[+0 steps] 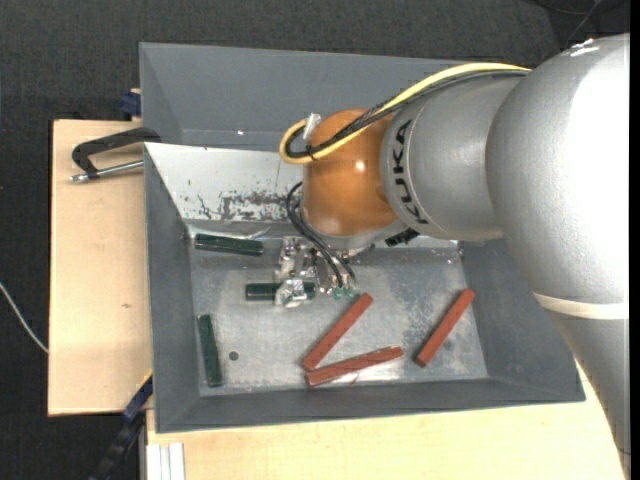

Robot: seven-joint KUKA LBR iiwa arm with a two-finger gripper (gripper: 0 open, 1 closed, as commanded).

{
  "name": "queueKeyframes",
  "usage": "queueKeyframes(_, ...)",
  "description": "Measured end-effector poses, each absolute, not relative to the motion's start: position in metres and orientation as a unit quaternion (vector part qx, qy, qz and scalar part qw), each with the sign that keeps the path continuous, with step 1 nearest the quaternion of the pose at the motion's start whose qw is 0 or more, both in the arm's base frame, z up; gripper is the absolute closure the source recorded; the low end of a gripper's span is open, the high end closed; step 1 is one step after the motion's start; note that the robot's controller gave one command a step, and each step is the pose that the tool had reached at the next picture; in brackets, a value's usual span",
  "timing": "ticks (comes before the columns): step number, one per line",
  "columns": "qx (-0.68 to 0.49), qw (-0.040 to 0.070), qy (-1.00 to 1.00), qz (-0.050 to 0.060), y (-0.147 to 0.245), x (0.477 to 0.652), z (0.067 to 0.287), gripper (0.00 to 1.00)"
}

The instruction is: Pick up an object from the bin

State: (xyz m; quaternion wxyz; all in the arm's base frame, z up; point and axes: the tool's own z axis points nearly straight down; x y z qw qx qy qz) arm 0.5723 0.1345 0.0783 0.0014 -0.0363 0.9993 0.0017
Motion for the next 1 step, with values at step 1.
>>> queueKeyframes(1, -0.042, 0.003, 0.999, 0.001, 0.1375, 0.5564, 0.2063, 1.00)
